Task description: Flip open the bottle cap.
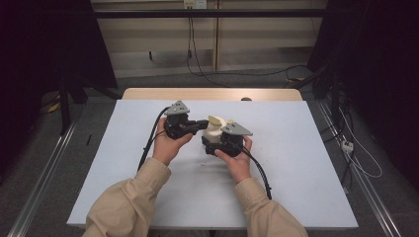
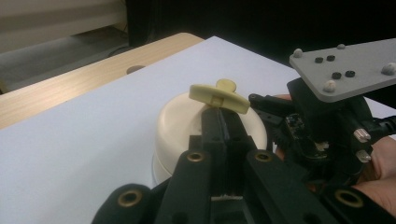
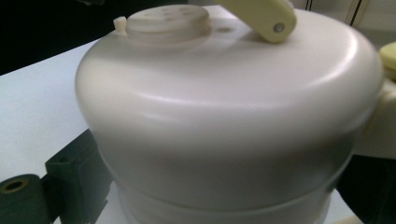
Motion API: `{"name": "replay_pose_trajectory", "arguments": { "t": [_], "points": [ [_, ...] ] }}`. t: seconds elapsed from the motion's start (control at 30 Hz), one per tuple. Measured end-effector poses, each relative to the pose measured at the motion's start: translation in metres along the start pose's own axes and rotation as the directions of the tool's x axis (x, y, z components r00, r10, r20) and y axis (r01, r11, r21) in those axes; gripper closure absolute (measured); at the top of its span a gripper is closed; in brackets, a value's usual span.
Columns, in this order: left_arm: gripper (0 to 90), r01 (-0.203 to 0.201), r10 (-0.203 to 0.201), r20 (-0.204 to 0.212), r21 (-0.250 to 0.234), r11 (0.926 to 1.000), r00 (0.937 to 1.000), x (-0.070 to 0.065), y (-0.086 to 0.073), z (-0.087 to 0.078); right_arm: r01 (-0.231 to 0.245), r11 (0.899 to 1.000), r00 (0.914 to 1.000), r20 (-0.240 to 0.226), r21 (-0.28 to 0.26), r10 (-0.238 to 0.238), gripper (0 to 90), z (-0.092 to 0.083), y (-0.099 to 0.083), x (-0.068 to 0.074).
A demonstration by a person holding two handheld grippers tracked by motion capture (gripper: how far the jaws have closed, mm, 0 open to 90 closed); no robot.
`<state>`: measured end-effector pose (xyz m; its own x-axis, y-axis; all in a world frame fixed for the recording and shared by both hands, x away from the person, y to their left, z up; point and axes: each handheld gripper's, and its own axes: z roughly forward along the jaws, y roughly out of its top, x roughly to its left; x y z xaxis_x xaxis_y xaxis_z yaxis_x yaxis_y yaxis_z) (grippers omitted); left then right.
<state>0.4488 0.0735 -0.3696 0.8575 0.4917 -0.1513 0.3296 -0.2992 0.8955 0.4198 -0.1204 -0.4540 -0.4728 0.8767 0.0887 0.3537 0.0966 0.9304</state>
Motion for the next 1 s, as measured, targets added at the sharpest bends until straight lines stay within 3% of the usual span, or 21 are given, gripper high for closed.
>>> {"name": "replay_pose_trajectory", "arguments": {
  "t": [1.0],
  "points": [
    [90.0, -0.003, 0.003, 0.014, -0.002, 1.0000, 0.9999, -0.0034, 0.0072, 0.0083, 0.000, 1.000, 1.0000, -0.001, 0.000, 0.000, 5.6, 0.0001, 0.0000, -0.0001]
  ]
}}
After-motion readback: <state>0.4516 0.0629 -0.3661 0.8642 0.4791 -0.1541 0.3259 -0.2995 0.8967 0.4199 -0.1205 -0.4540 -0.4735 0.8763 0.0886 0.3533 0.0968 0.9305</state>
